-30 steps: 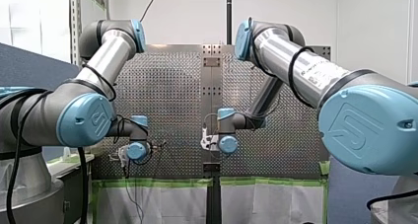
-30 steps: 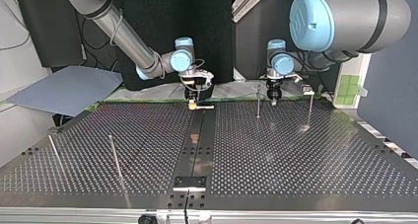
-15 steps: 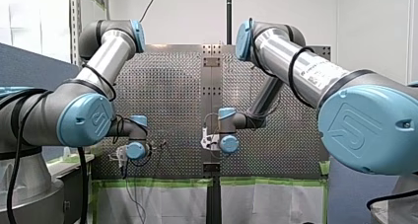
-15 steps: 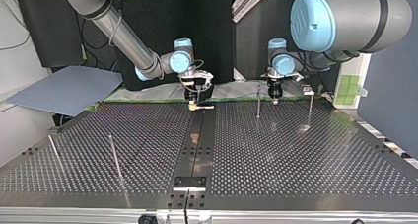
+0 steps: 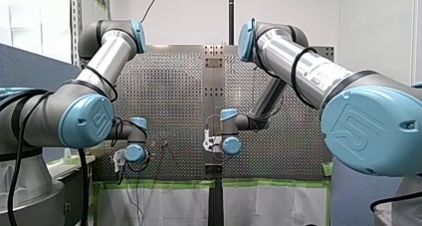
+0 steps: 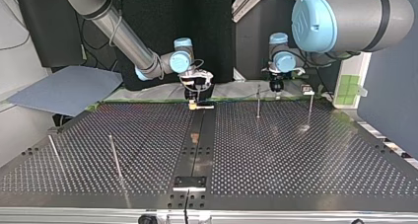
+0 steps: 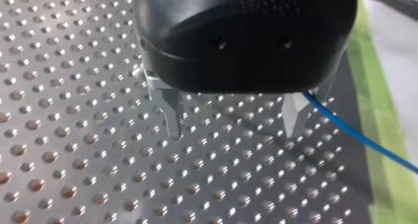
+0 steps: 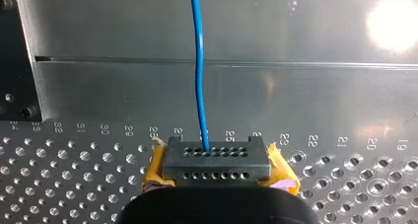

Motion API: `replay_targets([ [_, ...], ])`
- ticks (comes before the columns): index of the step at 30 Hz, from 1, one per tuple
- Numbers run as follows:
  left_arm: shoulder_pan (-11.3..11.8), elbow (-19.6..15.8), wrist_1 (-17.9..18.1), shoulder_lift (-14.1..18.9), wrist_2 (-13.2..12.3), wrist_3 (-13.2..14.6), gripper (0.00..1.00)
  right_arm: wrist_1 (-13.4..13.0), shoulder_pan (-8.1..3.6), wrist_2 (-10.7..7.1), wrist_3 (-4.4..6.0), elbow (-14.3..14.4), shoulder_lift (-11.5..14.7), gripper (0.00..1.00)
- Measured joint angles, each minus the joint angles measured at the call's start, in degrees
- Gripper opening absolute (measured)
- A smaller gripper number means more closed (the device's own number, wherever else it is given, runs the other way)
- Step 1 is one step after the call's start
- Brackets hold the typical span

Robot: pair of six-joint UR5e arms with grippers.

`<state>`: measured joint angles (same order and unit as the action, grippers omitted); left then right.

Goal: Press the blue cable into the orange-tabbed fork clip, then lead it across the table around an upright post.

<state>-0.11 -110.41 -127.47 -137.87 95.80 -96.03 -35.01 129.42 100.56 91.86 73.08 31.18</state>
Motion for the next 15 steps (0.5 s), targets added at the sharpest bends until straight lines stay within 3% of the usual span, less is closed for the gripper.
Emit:
replay_targets([
  [15, 0.2, -6.7, 5.9, 1.6, -6.4, -0.6, 1.00, 0.6, 0.07, -0.01, -0.07, 0.0, 0.0, 0.00],
])
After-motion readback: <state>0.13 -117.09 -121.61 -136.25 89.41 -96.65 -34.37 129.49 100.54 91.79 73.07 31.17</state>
